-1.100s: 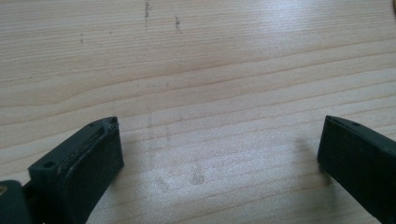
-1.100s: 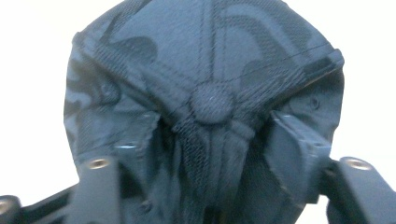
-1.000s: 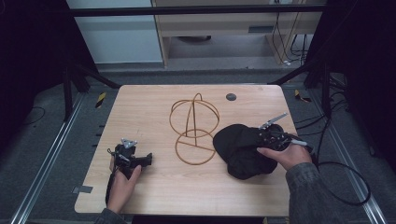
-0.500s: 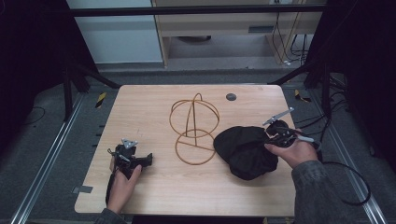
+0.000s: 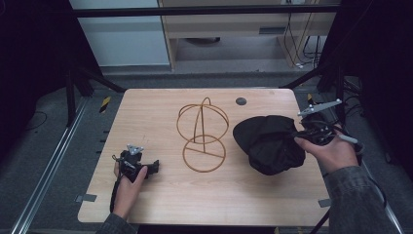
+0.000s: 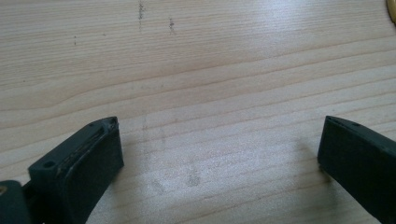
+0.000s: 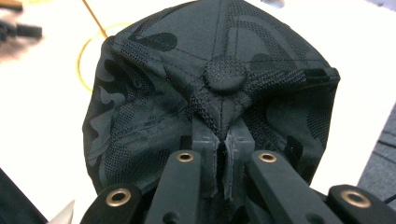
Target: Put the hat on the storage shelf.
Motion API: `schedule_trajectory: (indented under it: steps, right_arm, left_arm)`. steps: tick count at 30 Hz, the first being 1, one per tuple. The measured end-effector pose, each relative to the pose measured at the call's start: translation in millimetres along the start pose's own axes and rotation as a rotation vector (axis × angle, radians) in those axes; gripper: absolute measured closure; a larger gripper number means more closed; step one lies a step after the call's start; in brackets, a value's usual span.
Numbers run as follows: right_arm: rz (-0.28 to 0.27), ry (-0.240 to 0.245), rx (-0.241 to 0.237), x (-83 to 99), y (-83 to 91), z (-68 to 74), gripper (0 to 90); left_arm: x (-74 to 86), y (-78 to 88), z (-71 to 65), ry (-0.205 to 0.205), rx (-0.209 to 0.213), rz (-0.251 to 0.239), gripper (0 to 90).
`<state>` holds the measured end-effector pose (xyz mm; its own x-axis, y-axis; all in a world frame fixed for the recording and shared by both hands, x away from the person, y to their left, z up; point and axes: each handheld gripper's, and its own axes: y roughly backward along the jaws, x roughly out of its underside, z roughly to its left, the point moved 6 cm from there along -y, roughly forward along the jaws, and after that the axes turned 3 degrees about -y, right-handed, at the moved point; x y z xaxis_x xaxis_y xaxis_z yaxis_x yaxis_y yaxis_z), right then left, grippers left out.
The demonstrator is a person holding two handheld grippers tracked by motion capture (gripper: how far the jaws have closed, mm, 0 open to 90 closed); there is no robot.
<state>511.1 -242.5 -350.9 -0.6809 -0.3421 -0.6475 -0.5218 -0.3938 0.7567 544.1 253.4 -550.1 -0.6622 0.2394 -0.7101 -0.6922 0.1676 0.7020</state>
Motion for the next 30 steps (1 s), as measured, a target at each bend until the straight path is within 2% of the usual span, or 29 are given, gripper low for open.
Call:
schedule_trajectory:
  steps: [7, 12, 17, 21, 30]
  right_arm:
    - [-0.06, 0.004, 0.028, -15.6, 27.1, -1.3, 85.8]
    - [-0.113, -0.017, 0.021, -24.2, 42.4, 0.8, 85.8]
    - [-0.17, -0.026, 0.037, -35.5, 56.2, 3.3, 85.9]
    - [-0.214, -0.025, 0.034, -47.3, 66.4, 9.2, 85.9]
    - [-0.289, 0.002, -0.008, -70.0, 79.8, 31.6, 86.1]
  left_arm:
    - [0.5, 0.5, -0.7, 0.002, -0.002, -0.002, 0.0]
    - [0.5, 0.5, -1.0, 0.005, -0.003, -0.003, 0.0]
    - [0.6, 0.6, -1.1, 0.005, -0.004, -0.003, 0.0]
    - [0.6, 0.6, -1.1, 0.006, -0.004, -0.003, 0.0]
    - [0.7, 0.8, -1.2, 0.007, -0.005, 0.0, 0.0]
